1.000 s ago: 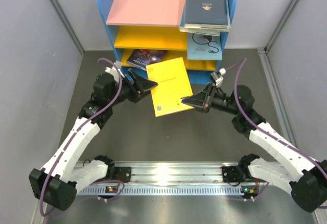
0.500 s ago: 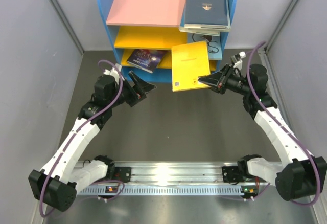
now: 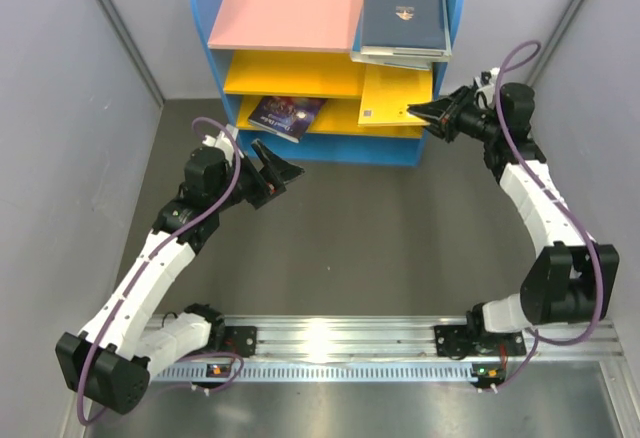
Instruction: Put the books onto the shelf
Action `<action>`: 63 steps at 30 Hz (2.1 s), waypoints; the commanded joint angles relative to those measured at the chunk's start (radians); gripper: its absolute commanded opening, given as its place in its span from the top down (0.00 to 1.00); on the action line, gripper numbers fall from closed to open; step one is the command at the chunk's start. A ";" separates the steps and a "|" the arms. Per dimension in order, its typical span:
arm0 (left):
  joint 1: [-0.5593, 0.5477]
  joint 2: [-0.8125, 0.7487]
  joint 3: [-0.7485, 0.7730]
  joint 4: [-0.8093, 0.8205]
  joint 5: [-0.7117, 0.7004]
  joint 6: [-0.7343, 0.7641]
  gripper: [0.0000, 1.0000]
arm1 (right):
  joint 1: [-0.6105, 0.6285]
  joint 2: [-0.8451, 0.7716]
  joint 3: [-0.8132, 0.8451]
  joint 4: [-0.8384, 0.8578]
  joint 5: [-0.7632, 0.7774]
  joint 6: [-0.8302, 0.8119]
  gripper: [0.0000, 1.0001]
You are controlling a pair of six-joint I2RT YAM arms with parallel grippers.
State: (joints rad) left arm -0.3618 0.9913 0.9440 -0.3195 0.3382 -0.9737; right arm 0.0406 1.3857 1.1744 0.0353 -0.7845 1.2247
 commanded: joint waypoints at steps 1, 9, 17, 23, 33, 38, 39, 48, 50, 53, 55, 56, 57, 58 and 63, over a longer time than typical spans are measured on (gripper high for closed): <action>0.007 -0.005 0.003 0.005 -0.013 0.021 0.08 | -0.033 0.033 0.134 0.121 -0.012 0.030 1.00; 0.020 0.015 0.010 0.010 0.005 0.026 0.09 | -0.077 0.138 0.249 0.120 -0.009 0.068 0.57; 0.023 0.020 0.010 0.007 0.009 0.029 0.09 | -0.134 0.006 0.140 0.081 -0.062 0.095 0.29; 0.024 0.018 -0.008 0.023 0.019 0.018 0.10 | -0.139 -0.103 0.053 -0.032 -0.082 0.042 0.28; 0.024 0.021 -0.005 0.019 0.028 0.024 0.11 | -0.139 -0.137 -0.039 -0.080 -0.064 -0.002 0.59; 0.024 0.015 -0.010 0.014 0.022 0.023 0.11 | -0.139 -0.111 -0.016 -0.078 -0.055 -0.002 1.00; 0.024 0.015 -0.010 0.011 0.022 0.023 0.11 | -0.139 -0.108 -0.004 -0.080 -0.042 -0.001 1.00; 0.026 0.033 -0.001 0.013 0.030 0.030 0.12 | -0.124 -0.033 0.094 -0.075 0.114 0.038 1.00; 0.026 0.038 0.009 0.011 0.030 0.033 0.12 | -0.114 -0.016 0.116 -0.078 0.140 0.042 1.00; 0.027 0.041 0.015 0.005 0.027 0.036 0.12 | -0.096 0.022 0.159 -0.077 0.192 0.042 1.00; 0.029 0.041 0.015 0.005 0.027 0.036 0.12 | -0.090 0.054 0.174 -0.080 0.205 0.044 1.00; 0.029 0.043 0.015 0.005 0.028 0.036 0.12 | -0.088 0.065 0.180 -0.086 0.206 0.047 1.00; 0.030 0.044 0.016 0.005 0.030 0.036 0.12 | -0.090 0.072 0.197 -0.095 0.206 0.047 1.00; 0.030 0.044 0.019 0.004 0.031 0.038 0.12 | -0.091 0.082 0.206 -0.112 0.202 0.044 0.99; 0.035 0.030 0.036 -0.029 0.019 0.053 0.12 | -0.103 0.038 0.237 -0.253 0.197 -0.013 0.01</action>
State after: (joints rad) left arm -0.3355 1.0367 0.9394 -0.3317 0.3542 -0.9493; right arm -0.0509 1.4689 1.3426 -0.1440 -0.6338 1.2552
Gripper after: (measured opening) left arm 0.877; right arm 0.736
